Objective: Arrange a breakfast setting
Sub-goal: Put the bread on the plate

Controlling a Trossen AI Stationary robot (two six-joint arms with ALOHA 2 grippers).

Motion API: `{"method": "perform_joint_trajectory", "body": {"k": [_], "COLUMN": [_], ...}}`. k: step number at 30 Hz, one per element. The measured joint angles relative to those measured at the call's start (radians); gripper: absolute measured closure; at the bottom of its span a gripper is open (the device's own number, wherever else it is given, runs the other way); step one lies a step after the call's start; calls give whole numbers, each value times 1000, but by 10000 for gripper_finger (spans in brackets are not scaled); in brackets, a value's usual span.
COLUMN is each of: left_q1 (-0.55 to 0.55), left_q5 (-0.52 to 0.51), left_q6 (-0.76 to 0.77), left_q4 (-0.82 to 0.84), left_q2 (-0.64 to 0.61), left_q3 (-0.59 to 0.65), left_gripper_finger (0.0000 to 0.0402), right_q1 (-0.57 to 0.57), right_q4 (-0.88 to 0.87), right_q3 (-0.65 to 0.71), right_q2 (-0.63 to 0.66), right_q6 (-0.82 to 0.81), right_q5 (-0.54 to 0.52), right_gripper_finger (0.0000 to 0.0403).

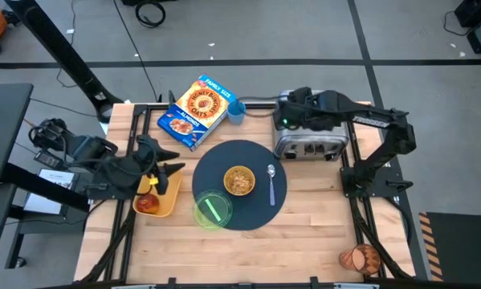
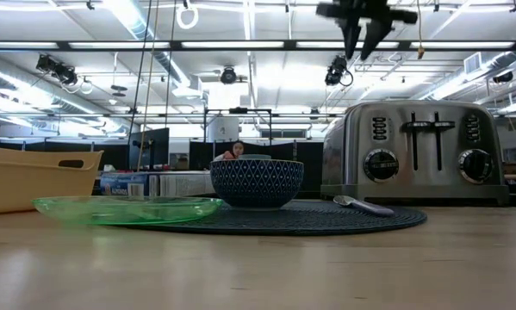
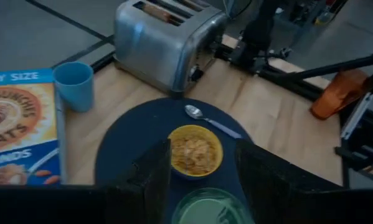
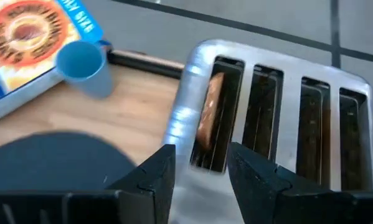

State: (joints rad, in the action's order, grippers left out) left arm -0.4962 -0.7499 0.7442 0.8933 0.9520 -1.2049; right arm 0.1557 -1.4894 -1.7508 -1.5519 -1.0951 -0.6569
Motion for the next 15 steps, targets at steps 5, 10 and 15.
{"method": "perform_joint_trajectory", "body": {"k": [5, 10, 15], "left_q1": [24, 24, 24], "left_q5": [0, 3, 11], "left_q6": [-56, -61, -61], "left_q4": [25, 64, 96], "left_q2": [-31, -42, -43], "left_q3": [0, 0, 0], "left_gripper_finger": [209, 209, 209], "right_q1": [108, 171, 216], "right_q4": [117, 276, 373], "right_q3": [101, 205, 300], "right_q2": [0, 0, 0], "right_q6": [58, 113, 118], "right_q5": [8, 46, 56], "right_gripper_finger": [241, 242, 242]}}
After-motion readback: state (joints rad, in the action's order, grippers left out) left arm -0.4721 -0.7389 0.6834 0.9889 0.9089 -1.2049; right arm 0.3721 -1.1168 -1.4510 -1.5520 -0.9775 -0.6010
